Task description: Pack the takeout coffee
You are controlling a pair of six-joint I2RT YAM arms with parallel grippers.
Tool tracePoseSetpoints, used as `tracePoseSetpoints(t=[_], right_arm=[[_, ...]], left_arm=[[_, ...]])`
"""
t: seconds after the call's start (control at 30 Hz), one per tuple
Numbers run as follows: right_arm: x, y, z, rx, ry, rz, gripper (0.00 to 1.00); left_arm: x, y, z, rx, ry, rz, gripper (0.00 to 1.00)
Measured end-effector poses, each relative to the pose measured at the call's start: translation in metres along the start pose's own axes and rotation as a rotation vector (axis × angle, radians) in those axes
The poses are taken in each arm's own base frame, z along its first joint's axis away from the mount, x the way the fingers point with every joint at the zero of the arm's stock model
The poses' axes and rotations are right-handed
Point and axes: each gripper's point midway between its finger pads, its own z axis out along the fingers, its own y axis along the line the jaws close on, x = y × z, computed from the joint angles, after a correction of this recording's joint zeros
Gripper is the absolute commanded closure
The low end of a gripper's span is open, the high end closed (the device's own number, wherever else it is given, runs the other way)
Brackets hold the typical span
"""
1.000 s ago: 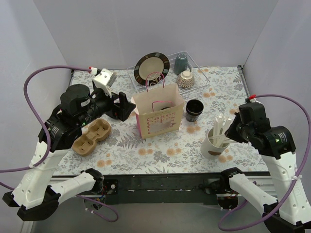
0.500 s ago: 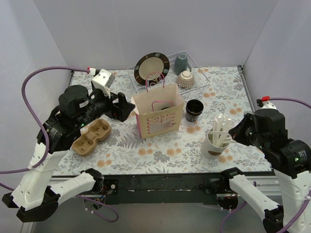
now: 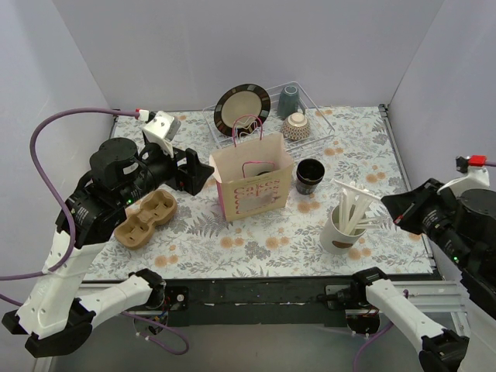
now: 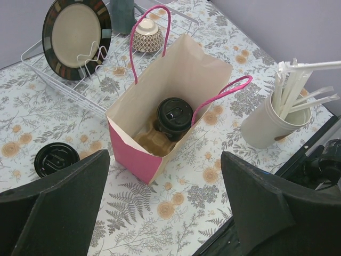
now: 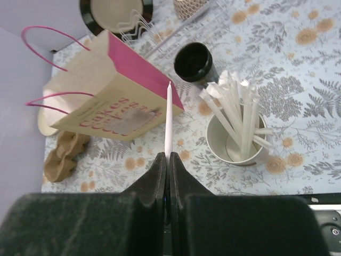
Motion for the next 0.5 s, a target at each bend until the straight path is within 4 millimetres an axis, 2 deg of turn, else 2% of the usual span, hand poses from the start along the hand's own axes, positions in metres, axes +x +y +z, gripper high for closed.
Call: tracePoseSetpoints(t=[0.1, 0.2, 0.3, 0.43, 0.5], right_arm=[[-0.029, 0.022, -0.012, -0.076, -0.073, -0.023, 0.99], [-0.052, 0.051, -0.003, -0.165, -0.103, -0.073, 0.99], [-0.068, 0.084, 0.031, -0.247, -0.078, -0.133, 0.99], [-0.079, 0.131, 0.096, -0.360, 0.028, -0.224, 0.99], [-0.079, 0.149, 0.127, -0.407, 0.090, -0.269, 0.99]], left_arm=[[0.000, 0.001, 0.000, -0.008, -0.002, -0.005, 0.14], [-0.001, 0.002, 0.000, -0.014, -0.003, -0.012, 0.14], [-0.001, 0.003, 0.000, -0.022, -0.004, -0.019, 0.14], [-0.001, 0.009, 0.001, -0.059, -0.006, -0.034, 0.13], [0.000, 0.014, 0.003, -0.087, -0.004, -0.046, 0.13]])
